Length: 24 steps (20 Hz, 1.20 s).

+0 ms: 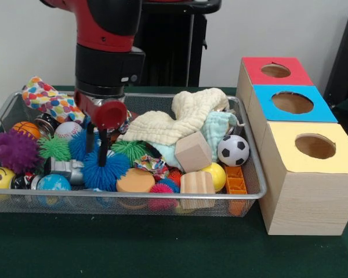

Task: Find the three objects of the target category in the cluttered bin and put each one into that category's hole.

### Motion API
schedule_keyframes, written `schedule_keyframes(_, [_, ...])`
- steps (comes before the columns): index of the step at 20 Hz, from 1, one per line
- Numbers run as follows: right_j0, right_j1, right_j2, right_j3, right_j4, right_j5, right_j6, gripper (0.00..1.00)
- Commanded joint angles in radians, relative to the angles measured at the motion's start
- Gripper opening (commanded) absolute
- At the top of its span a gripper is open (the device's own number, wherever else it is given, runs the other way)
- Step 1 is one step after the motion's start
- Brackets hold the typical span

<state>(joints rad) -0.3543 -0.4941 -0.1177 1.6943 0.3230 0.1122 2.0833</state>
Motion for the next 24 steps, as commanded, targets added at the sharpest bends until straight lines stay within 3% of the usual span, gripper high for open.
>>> schedule_keyframes(1, [-0.038, 0.075, 0.061, -0.112, 0.027, 0.073, 0.111, 1.00])
schedule_keyframes(8, [-0.029, 0.071, 0.085, -0.060, 0.027, 0.005, 0.158, 1.00])
schedule_keyframes(24, [-0.067, 0.136, 0.144, -0.076, -0.002, -0.077, 0.150, 1.00])
